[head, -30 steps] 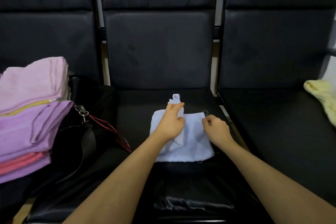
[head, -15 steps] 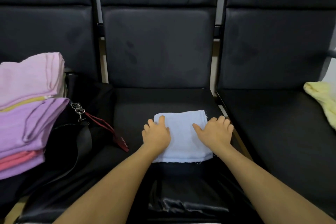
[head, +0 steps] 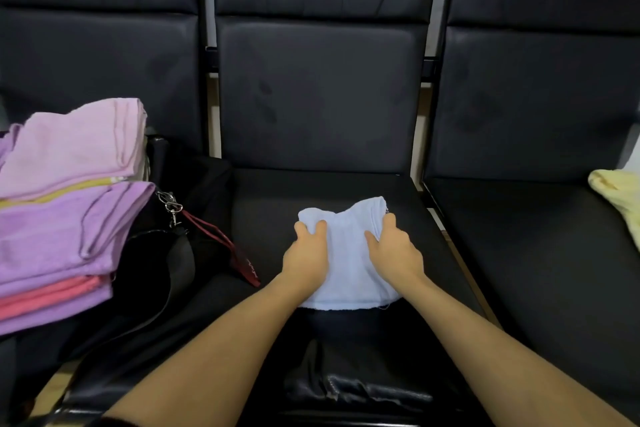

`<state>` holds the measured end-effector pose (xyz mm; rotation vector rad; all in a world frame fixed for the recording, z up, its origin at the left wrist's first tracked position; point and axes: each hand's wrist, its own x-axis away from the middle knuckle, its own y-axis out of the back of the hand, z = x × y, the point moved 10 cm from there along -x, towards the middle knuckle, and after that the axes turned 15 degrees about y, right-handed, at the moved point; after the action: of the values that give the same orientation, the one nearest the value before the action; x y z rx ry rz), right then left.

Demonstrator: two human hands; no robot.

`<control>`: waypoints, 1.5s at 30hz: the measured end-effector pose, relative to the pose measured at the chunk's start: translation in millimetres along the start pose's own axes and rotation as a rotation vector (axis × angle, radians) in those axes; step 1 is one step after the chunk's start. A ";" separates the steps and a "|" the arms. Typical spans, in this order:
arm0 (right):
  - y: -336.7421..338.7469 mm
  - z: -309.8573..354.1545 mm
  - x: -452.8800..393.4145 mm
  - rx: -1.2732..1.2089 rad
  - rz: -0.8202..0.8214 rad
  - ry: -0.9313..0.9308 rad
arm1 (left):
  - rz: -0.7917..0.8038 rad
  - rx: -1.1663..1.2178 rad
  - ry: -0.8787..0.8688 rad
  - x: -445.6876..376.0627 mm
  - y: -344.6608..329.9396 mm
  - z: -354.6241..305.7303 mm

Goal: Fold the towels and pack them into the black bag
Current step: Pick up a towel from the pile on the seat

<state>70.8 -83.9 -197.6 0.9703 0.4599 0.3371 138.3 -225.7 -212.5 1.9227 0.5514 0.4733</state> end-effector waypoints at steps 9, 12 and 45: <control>44.4 87.2 0.4 -0.052 -0.127 0.153 | -0.313 -0.225 0.054 31.9 111.4 20.5; 58.2 131.9 0.7 -0.065 -0.163 0.230 | -0.403 -0.262 0.067 42.2 151.6 37.8; -129.9 400.5 -11.7 0.301 0.388 0.709 | -0.073 -0.319 0.367 17.8 229.5 337.2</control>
<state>276.5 -441.5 -112.2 1.2241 0.9874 0.9992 377.0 -546.8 -131.2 1.5140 0.7309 0.8236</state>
